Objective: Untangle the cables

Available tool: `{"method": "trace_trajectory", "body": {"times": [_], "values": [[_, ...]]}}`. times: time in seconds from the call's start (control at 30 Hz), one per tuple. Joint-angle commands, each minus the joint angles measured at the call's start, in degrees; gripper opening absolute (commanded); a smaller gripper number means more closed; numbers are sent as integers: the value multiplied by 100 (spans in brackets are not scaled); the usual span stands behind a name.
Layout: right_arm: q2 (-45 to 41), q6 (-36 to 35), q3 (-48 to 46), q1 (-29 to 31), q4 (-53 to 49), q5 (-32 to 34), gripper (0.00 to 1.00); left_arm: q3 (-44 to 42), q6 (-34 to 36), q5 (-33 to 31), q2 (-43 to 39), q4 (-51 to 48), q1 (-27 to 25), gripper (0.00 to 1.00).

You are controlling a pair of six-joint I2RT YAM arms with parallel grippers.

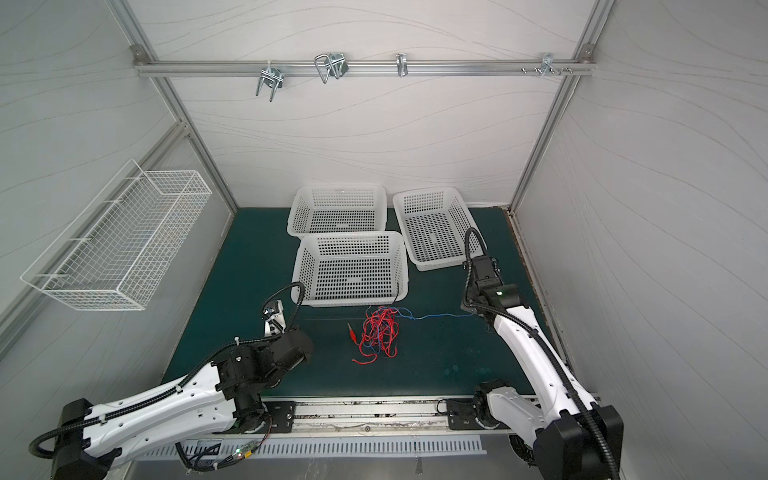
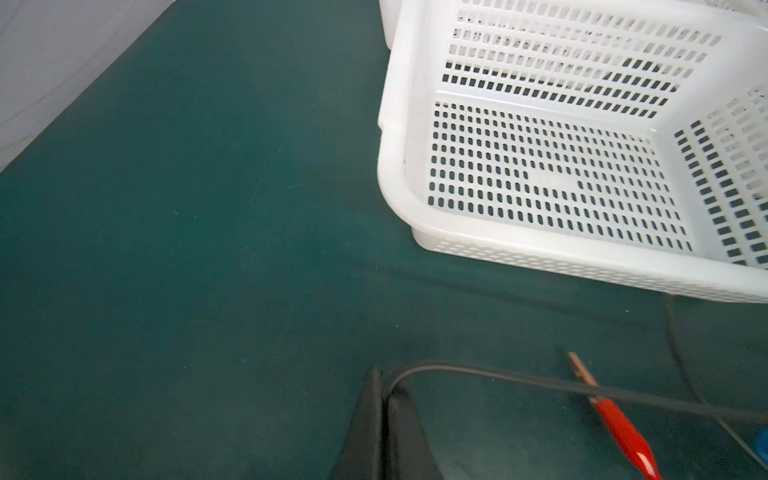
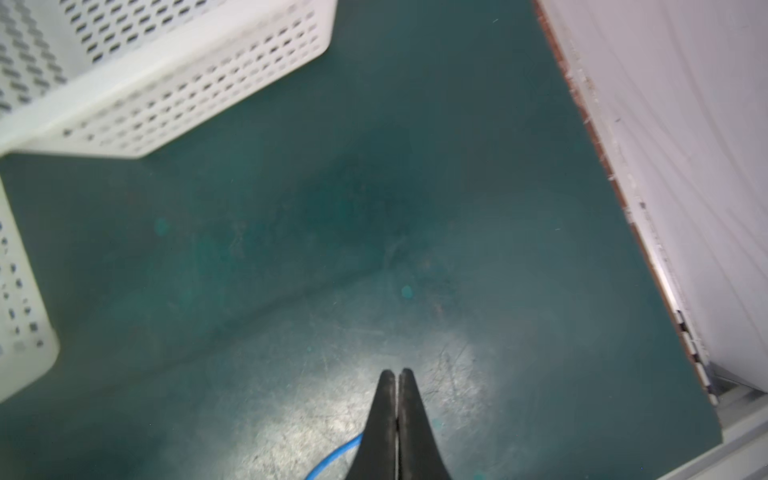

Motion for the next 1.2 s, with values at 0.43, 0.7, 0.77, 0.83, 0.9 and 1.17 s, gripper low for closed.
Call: {"method": "trace_trajectory", "body": {"times": [0.43,0.7,0.77,0.83,0.9,1.17], "values": [[-210,-226,-401,694,802,-1408,0,73,1765,752,1240,2401,173,0],[-131,107,-617,1098,904,-1489,0,368,2162,1008,1930,2818,176,38],[-99,149,-662,1115,949,-1550,0,373,2232,1044,1934,2919,173,45],[-32,163,-709,1149,1033,-1622,0,340,2296,1082,1884,3025,177,52],[29,179,-731,1194,1097,-1635,0,307,2382,1138,1810,3144,176,59],[287,44,-518,1431,1126,-1524,20,252,2774,1630,1734,3595,172,71]]}}
